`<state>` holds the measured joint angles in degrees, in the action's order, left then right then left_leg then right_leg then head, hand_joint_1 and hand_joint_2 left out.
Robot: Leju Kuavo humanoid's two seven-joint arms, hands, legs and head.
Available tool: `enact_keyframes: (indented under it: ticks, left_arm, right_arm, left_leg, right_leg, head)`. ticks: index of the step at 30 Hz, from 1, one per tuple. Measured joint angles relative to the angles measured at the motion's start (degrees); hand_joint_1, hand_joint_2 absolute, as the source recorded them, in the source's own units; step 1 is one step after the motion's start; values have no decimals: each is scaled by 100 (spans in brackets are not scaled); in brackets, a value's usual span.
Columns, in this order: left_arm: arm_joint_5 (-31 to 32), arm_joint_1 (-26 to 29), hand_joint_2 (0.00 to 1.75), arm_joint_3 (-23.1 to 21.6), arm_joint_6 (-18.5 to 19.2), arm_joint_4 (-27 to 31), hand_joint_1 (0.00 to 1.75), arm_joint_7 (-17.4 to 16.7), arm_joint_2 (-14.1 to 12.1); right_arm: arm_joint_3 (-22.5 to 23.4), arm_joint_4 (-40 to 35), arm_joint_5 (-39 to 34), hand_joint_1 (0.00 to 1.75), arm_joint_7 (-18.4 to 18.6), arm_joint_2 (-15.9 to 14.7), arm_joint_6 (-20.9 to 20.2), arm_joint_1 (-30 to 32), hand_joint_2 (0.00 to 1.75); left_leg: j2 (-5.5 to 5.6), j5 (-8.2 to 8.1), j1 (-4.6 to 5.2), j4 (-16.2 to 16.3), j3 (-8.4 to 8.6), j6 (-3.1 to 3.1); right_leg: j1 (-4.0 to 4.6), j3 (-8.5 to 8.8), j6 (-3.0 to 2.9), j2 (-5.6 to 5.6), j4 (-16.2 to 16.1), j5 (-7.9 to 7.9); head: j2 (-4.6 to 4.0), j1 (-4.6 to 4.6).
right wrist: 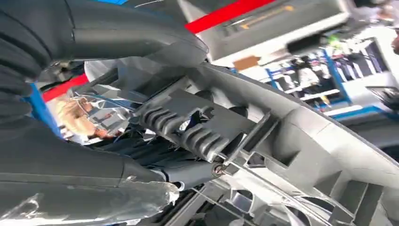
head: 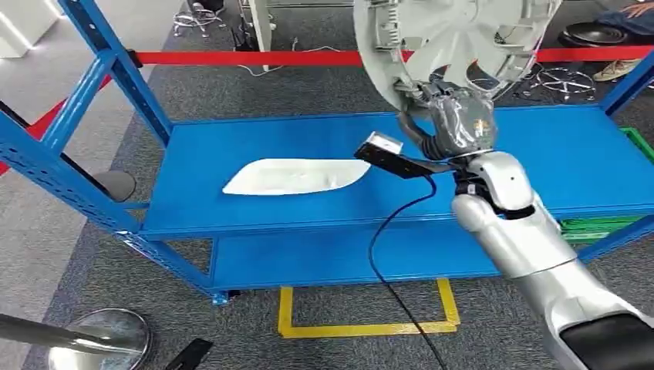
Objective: Take the parts from the cabinet and place them on the table.
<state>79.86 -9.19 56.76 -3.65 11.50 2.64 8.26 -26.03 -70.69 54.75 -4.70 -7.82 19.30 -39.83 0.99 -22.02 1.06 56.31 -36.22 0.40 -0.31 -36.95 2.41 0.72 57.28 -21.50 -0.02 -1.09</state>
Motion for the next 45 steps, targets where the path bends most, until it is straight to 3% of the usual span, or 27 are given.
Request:
enact_keyframes:
  ticks: [5,7,9,10,11,13,14,15,16,20,21,22,24,26,28,30,31,32,33,35,36,37,39,40,41,43,45]
  left_arm:
    - [-28,22,175,87,-2,0,0,13,9]
    - [-24,14,175,87,-2,0,0,17,11]
    - [-11,16,175,90,-4,0,0,24,18]
    - [-11,17,175,90,-4,0,0,22,20]
    - [-11,18,175,90,-4,0,0,24,22]
    - [-11,16,175,90,-4,0,0,24,30]
    - [-11,16,175,90,-2,0,0,24,35]
    - [-9,12,175,90,0,2,0,22,31]
    - [-9,10,175,92,2,9,0,22,13]
    - [-9,28,175,94,2,9,0,22,9]
    - [-9,25,175,94,2,9,0,22,11]
    - [-4,22,175,96,7,9,0,20,9]
    - [0,11,175,94,13,9,0,20,9]
    - [7,9,175,94,13,9,0,17,17]
    - [7,3,175,94,13,9,0,17,22]
    - [7,-23,175,94,13,9,0,17,22]
    - [9,-47,175,94,13,11,0,15,22]
    - [9,-71,175,94,13,11,0,15,22]
    - [9,-74,175,94,13,11,0,13,24]
    - [9,-59,175,94,31,11,0,4,24]
    - [9,-52,175,94,33,11,0,-4,24]
    - [7,-49,175,96,33,11,0,-4,7]
    - [7,-57,175,94,35,11,0,-4,11]
    - [7,-56,175,94,37,11,0,-4,13]
    - [7,-52,175,94,37,11,0,-4,13]
    - [4,-42,175,96,42,11,0,-4,22]
    - [4,-44,175,94,42,11,0,-4,31]
  right_arm:
    - [70,-201,-216,175,-170,4,391,549,175]
    - [138,-231,-236,175,-216,2,448,678,175]
    - [171,-236,-245,175,-245,2,474,801,175]
    - [179,-236,-260,175,-258,2,480,865,175]
    - [186,-236,-273,175,-264,2,478,922,175]
    - [214,-236,-284,175,-266,2,474,978,175]
    - [227,-236,-286,175,-266,2,474,985,175]
    - [243,-238,-288,175,-271,4,474,981,175]
    - [247,-246,-286,175,-279,9,474,981,175]
    - [262,-282,-295,175,-321,15,465,994,175]
    - [264,-282,-304,175,-321,20,461,986,175]
    - [269,-284,-304,175,-328,26,461,985,175]
    - [278,-284,-304,175,-332,31,459,986,175]
    - [280,-284,-304,175,-336,33,457,993,175]
    - [282,-284,-306,175,-336,33,456,993,175]
    - [297,-286,-306,175,-339,33,459,980,175]
    - [302,-295,-310,175,-341,35,459,980,175]
    - [317,-310,-319,175,-339,35,459,973,175]
    - [317,-315,-321,175,-341,35,459,972,175]
    - [315,-312,-345,175,-363,35,459,991,175]
    - [319,-306,-365,175,-367,33,459,1000,175]
    - [332,-306,-384,175,-369,33,459,1003,175]
    - [378,-306,-424,175,-365,35,461,984,175]
    - [387,-306,-428,175,-374,35,461,985,175]
    - [393,-306,-428,175,-380,35,461,988,175]
    - [398,-306,-437,175,-384,35,459,984,175]
    - [415,-306,-441,175,-380,35,459,979,175]
  left_leg:
    - [-14,88,-26,-94,38,93]
    - [-27,127,-66,-139,54,106]
    - [-40,128,-73,-132,48,108]
    - [-44,133,-83,-127,38,101]
    - [-44,142,-100,-119,28,86]
    - [-37,159,-146,-88,-9,46]
    - [-31,159,-183,-54,-37,2]
    - [-15,151,-189,13,-71,-64]
    - [-4,153,-182,30,-124,-108]
    - [22,252,-181,61,-166,-248]
    - [-4,139,-190,113,-216,-265]
    - [-27,-154,-183,353,-302,-285]
    - [-27,-767,-182,1236,-589,-307]
    - [-27,-1024,-179,1879,-719,-288]
    - [-26,-781,-161,1614,-429,-222]
    - [-25,-547,-120,789,193,-111]
    - [-27,-646,-78,370,530,-71]
    - [-25,-681,-65,139,594,-76]
    - [-13,-633,-38,125,551,-81]
    - [-14,-512,-5,88,489,-4]
    - [-33,-437,-41,49,461,36]
    - [-35,-379,-39,45,408,69]
    - [-36,-272,-37,45,294,123]
    - [-36,-218,-35,47,225,130]
    - [-36,-164,-35,50,159,126]
    - [-36,-48,-38,58,13,110]
    - [-34,56,-46,70,-112,74]
  right_leg:
    - [12,11,83,5,-29,27]
    - [4,-141,106,-9,320,-340]
    - [-24,-491,146,-11,1294,-847]
    - [-30,-632,173,-11,1691,-991]
    - [-44,-643,200,-15,1794,-979]
    - [-84,-288,262,-24,1257,-672]
    - [-121,51,312,-38,697,-469]
    - [-175,376,411,-59,151,-443]
    - [-110,422,338,37,203,-442]
    - [-126,271,37,61,249,-393]
    - [-135,236,-27,49,242,-353]
    - [-132,186,-80,49,240,-307]
    - [-111,76,-111,44,238,-223]
    - [-74,-42,-127,35,240,-131]
    - [-36,-160,-133,32,241,-34]
    - [-18,-258,-115,34,241,62]
    - [-5,-290,-85,28,242,98]
    - [-4,-323,-55,11,242,147]
    - [-24,-330,-16,5,207,220]
    - [-59,-352,69,3,113,353]
    - [-73,-392,78,-3,128,287]
    - [-68,-467,96,-16,270,8]
    - [-67,-670,125,-16,1120,-672]
    - [-57,-770,137,-16,1589,-903]
    - [-55,-800,148,-16,1888,-971]
    - [-55,-526,150,-17,1777,-691]
    - [-56,134,138,-29,952,-415]
  head:
    - [0,4]
    - [0,-22]
    - [0,-17]
    - [0,-22]
    - [0,-17]
    - [0,-20]
    - [0,-20]
    - [0,-28]
    - [0,-39]
    - [0,-17]
    - [0,-13]
    - [0,18]
    - [0,31]
    - [0,33]
    - [0,37]
    - [0,37]
    - [0,33]
    - [0,24]
    - [0,20]
    - [0,42]
    - [0,53]
    - [0,25]
    - [0,22]
    - [0,22]
    - [0,17]
    - [0,20]
    - [0,17]
